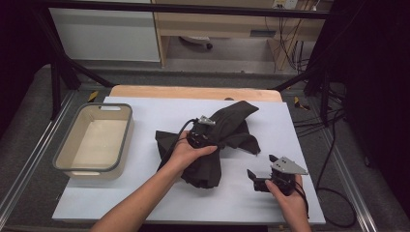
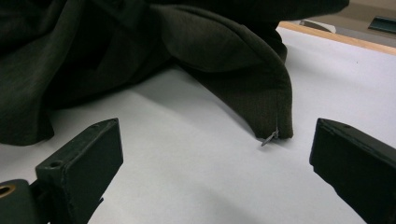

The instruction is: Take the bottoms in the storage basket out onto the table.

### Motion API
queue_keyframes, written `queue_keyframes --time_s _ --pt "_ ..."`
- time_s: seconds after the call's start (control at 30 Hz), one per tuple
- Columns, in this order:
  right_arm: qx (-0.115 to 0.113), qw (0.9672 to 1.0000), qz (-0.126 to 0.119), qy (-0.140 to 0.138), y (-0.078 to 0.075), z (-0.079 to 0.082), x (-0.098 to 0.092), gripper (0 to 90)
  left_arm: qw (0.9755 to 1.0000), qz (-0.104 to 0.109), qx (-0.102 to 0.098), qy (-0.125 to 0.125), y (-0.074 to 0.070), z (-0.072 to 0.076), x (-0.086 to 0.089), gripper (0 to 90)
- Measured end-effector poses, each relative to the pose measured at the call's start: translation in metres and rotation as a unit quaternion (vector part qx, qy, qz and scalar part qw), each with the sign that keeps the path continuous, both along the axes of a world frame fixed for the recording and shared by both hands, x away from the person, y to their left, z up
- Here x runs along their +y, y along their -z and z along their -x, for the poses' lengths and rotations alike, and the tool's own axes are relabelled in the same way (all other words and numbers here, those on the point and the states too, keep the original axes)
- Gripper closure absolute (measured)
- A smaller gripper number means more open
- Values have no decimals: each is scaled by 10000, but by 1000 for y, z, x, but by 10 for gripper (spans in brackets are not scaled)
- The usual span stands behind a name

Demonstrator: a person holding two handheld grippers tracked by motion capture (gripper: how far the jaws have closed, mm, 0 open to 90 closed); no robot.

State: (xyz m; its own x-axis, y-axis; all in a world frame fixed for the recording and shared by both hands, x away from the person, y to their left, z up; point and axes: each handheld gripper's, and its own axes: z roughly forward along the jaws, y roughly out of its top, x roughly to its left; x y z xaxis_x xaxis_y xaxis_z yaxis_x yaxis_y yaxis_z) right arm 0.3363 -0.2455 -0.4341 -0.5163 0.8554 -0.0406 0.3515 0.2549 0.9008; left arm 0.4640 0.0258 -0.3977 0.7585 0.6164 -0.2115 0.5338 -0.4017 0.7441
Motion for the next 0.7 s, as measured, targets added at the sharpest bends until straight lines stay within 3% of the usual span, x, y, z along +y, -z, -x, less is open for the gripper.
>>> queue_keyframes --time_s 0.3,0.53,0.7 --pt "14 10000 23 13 0 1 1 33 9991 397 82 -113 -6 0 6 275" --pt "8 10000 73 5 1 0 3 30 9985 444 -147 -285 -13 -2 9 245" --pt "-6 10000 70 1 1 1 4 27 9965 736 -216 -334 -22 -4 10 190"
